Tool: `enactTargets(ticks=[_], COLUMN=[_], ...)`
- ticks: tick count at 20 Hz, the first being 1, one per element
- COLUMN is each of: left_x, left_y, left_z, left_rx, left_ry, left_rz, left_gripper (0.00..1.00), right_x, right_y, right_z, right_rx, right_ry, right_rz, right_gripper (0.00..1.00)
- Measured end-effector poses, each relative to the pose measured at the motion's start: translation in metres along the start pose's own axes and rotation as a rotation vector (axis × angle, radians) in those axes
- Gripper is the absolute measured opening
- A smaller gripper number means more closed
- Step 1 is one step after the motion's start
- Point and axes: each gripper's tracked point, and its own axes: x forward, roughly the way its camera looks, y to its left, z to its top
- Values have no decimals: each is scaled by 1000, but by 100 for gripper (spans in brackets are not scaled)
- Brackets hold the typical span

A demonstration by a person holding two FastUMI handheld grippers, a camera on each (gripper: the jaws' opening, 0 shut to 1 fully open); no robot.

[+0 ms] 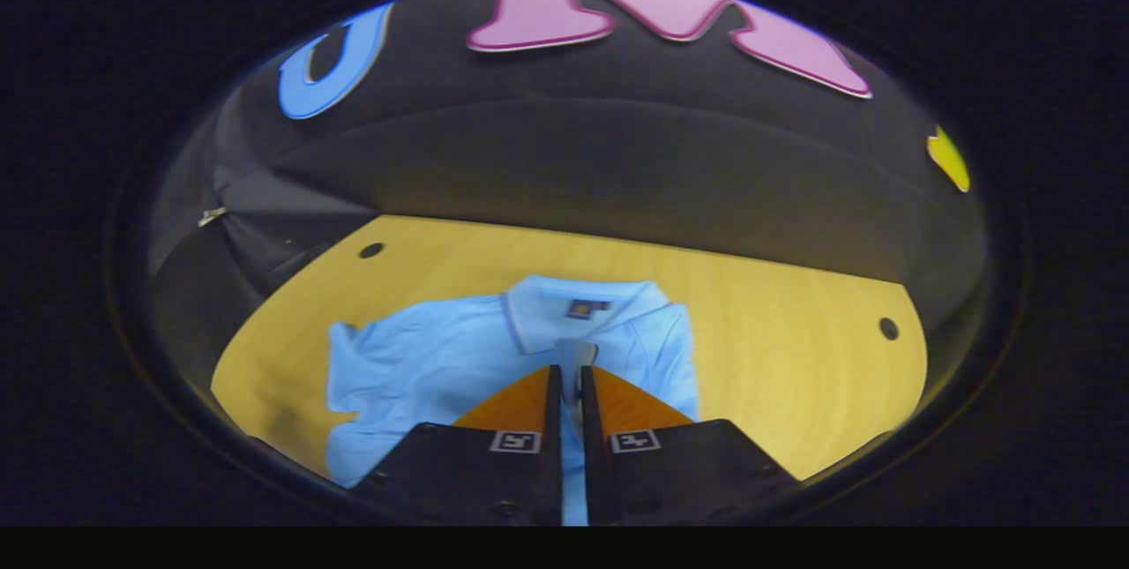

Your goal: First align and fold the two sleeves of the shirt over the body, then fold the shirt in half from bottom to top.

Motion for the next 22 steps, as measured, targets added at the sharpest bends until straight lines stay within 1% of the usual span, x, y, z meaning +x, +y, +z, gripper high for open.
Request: enactTargets(ticks=[1, 3, 6, 7, 9, 11, 13, 14, 15, 16, 18, 20, 22], left_x=[1, 9, 34, 47, 78, 111, 146, 167, 186, 206, 240, 271, 299], left_y=[4, 7, 8, 8, 10, 15, 15, 18, 22, 26, 24, 24, 38], left_z=[1, 2, 10, 12, 6, 6, 5, 1, -4, -6, -11, -21, -29], left_rx=[13, 28, 24, 20, 32, 57, 76, 89, 105, 118, 111, 91, 77], left_ry=[-1, 7, 11, 16, 48, 72, 98, 120, 137, 151, 178, 213, 247], left_rz=[8, 7, -23, -37, -58, -54, -57, -42, -18, 11, 42, 58, 112], left_gripper=[97, 97, 97, 97, 97, 97, 96, 96, 97, 97, 97, 97, 97], right_x=[-4, -21, -67, -87, -119, -145, -168, -177, -187, -194, -205, -215, -225], right_y=[16, 35, 44, 41, 29, 13, -6, -16, -24, -31, -40, -49, -57], right_z=[-5, -13, -25, -29, -35, -39, -40, -43, -46, -50, -58, -70, -80], right_rx=[-39, -98, -80, -79, -96, -98, -69, -36, -7, 27, 81, 75, 66], right_ry=[-3, -31, -56, -57, -70, -89, -117, -123, -131, -139, -146, -136, -118], right_rz=[33, 56, 81, 91, 78, 51, 14, -14, -30, -52, -77, -92, -101], right_gripper=[38, 85, 98, 100, 100, 100, 100, 100, 95, 100, 100, 100, 100])
